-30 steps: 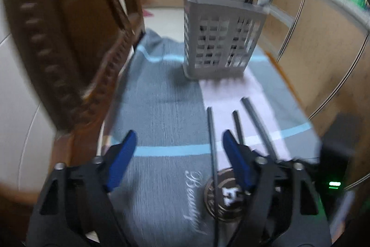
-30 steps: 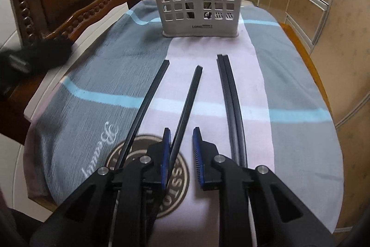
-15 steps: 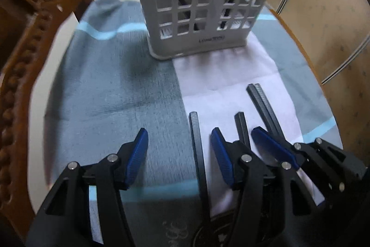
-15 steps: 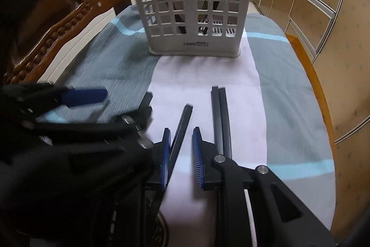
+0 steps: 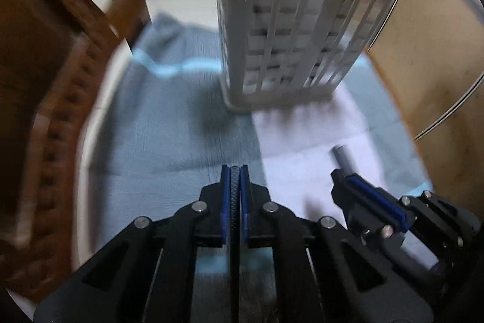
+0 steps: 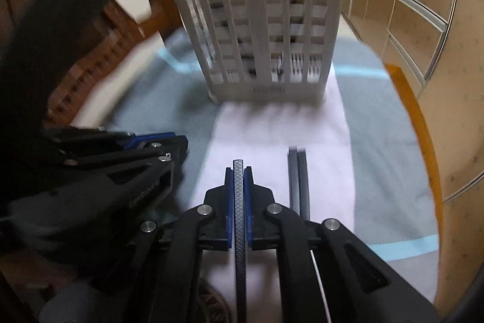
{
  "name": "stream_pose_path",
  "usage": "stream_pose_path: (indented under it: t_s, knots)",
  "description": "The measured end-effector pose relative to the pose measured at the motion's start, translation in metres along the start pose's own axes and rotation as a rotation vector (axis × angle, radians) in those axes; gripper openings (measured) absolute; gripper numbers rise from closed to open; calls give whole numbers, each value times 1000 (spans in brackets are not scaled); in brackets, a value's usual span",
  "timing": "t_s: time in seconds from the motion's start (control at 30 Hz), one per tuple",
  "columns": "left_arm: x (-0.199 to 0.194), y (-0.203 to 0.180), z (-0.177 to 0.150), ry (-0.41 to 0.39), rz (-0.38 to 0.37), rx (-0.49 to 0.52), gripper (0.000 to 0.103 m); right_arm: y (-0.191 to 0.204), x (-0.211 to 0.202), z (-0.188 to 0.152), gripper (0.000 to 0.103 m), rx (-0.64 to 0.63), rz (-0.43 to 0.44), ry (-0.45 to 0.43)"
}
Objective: Organize utensils
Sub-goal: 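Grasp a black chopstick with the left gripper while the right holds its chopstick, then lift both chopsticks over the grey holder and drop them in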
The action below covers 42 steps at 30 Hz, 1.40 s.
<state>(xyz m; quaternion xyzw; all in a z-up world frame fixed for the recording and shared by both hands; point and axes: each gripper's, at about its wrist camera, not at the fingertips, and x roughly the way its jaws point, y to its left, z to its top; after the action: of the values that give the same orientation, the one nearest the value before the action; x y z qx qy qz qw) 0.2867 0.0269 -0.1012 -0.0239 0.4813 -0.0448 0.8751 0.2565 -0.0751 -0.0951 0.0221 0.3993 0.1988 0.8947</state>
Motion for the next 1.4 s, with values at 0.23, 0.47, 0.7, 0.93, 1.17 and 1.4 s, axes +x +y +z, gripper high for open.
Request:
stream_pose_path:
  t_s: [0.23, 0.47, 0.7, 0.93, 1.17, 1.4]
  knots:
    - [-135, -5, -15, -268, -55, 18, 7, -7, -95, 8, 7, 28, 108, -184]
    - [-227, -28, -42, -509, -58, 45, 7, 0, -193, 1, 7, -4, 144, -389]
    - [-260, -35, -58, -616, -59, 14, 7, 6, -251, 1, 7, -44, 102, -547]
    - [-250, -47, -59, -576, -56, 36, 7, 3, -238, 0, 7, -36, 85, -501]
    - [-242, -41, -55, -560, -52, 25, 7, 6, -238, -2, 7, -45, 77, -492]
    - [-261, -31, -25, -606, -64, -10, 7, 4, -241, 24, 7, -42, 68, -485]
